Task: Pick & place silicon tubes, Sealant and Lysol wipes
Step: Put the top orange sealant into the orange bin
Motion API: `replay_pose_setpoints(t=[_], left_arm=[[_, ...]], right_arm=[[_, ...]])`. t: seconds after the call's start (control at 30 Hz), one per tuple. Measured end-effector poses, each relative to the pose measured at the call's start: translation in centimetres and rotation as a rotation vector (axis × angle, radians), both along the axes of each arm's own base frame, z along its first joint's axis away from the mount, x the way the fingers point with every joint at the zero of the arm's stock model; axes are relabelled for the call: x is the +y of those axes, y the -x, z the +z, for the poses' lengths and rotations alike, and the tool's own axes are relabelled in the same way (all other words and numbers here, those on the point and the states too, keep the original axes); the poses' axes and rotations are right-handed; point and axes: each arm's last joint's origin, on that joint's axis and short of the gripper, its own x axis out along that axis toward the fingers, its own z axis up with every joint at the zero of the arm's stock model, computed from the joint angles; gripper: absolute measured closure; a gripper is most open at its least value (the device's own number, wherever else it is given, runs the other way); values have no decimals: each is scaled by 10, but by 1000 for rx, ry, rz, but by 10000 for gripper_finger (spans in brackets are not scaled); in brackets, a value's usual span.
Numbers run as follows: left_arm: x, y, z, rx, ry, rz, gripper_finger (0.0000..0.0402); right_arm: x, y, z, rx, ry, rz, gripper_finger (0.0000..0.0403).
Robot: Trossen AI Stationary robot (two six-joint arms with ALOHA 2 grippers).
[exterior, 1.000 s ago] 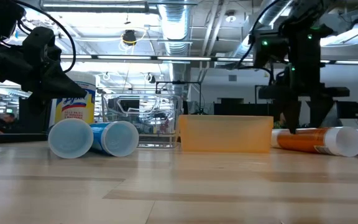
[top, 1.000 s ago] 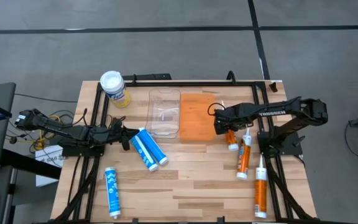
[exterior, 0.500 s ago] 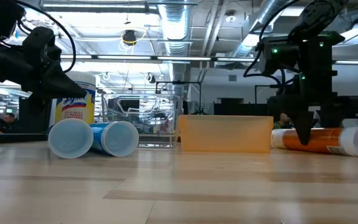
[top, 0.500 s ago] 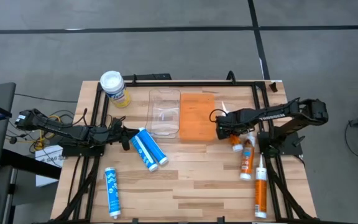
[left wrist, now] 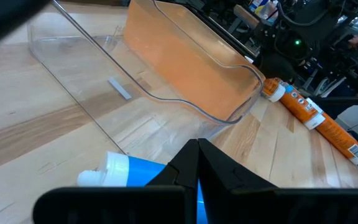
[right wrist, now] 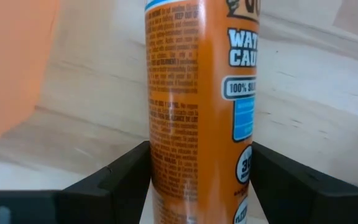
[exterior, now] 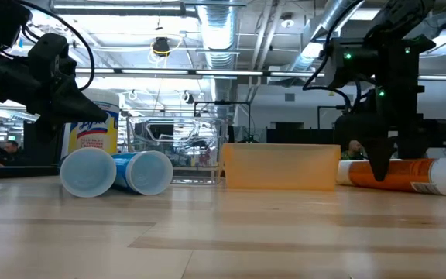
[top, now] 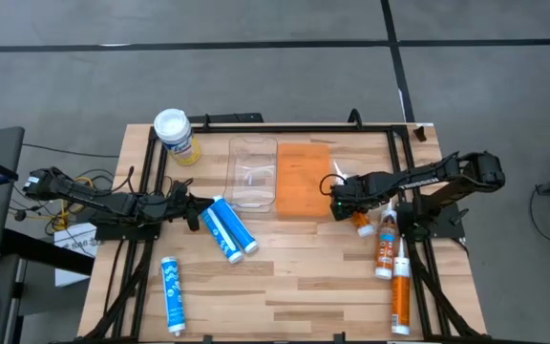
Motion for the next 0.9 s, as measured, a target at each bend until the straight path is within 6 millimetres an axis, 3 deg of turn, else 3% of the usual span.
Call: replay_pose_setpoints(t=[0.2, 0.5, 0.73, 0.9], left_arm=[[0, 0, 0, 0, 0, 0, 401], [0, 0, 0, 0, 0, 0, 401], [0, 0, 0, -1, 0, 0, 401], [0, 0, 0, -1, 0, 0, 401]], right_arm=[[-2, 0, 0, -1, 6, -63, 161], [-5, 1, 0, -3, 8, -131, 202], [-5, 6, 1, 21, 16, -185, 199], [-5, 13, 11, 4, 28, -228, 211]])
